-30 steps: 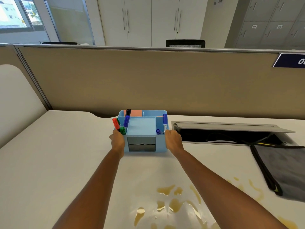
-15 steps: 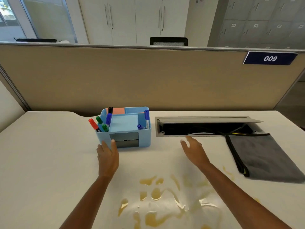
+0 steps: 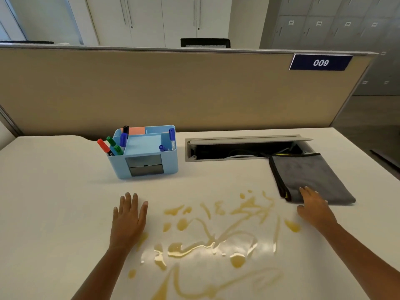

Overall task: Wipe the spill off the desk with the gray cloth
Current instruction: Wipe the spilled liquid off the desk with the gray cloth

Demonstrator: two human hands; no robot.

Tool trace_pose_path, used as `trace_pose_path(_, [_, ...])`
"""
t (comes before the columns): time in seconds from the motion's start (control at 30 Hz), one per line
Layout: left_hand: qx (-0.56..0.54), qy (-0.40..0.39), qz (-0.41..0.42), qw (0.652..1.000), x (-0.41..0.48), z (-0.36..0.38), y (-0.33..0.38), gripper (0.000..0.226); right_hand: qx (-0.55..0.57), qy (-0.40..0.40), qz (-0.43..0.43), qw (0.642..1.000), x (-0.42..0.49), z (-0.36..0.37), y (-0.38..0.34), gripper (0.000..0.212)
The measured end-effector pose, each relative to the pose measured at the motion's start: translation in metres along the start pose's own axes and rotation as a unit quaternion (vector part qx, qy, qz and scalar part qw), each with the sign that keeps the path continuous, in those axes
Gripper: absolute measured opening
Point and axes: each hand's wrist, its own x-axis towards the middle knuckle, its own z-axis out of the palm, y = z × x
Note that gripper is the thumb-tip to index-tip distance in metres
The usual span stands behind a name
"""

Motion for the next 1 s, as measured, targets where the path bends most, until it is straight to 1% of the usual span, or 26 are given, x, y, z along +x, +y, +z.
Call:
trace_pose_path(0.17, [0.007, -0.004, -0.005, 1.000, -0.010, -0.002, -0.004, 0.053, -0.095, 0.036, -0.042, 0.994, 0.004, 0.000, 0.011, 0.049])
trace_pose_path(0.3, [0.010, -0.005, -0.014, 1.000, -0.018, -0.004, -0.010, 0.052, -0.155, 0.029, -0.062, 0.986, 0.008, -0.004, 0.015, 0.048])
trace_pose_path(0.43, [0.006, -0.008, -0.013, 1.000, -0.022, -0.005, -0.014, 0.050, -0.147, 0.043, -0.065, 0.986, 0.016, -0.003, 0.019, 0.038])
trace_pose_path(0.5, [0.004, -0.011, -0.014, 1.000, -0.023, -0.004, -0.015, 0.050, -0.096, 0.063, -0.049, 0.992, 0.021, -0.007, 0.017, 0.031])
trace_pose_path(0.6, [0.007, -0.018, -0.014, 1.000, -0.023, -0.004, -0.018, 0.050, 0.057, 0.088, 0.018, 0.994, 0.026, -0.025, 0.012, 0.027])
trace_pose_path(0.7, [0.004, -0.021, -0.010, 1.000, -0.022, -0.004, -0.023, 0.050, 0.164, 0.145, 0.045, 0.975, 0.027, -0.052, 0.009, 0.033])
trace_pose_path(0.8, [0.005, -0.027, -0.005, 1.000, -0.022, -0.004, -0.026, 0.050, 0.250, 0.196, 0.025, 0.948, 0.018, -0.077, 0.006, 0.035])
trace_pose_path(0.9, [0.005, -0.022, -0.002, 1.000, -0.022, -0.004, -0.025, 0.049, 0.323, 0.201, 0.009, 0.925, 0.006, -0.091, 0.002, 0.037])
trace_pose_path(1.0, [0.006, -0.017, 0.006, 1.000, -0.024, -0.004, -0.026, 0.048, 0.364, 0.164, 0.018, 0.917, -0.008, -0.088, -0.004, 0.038])
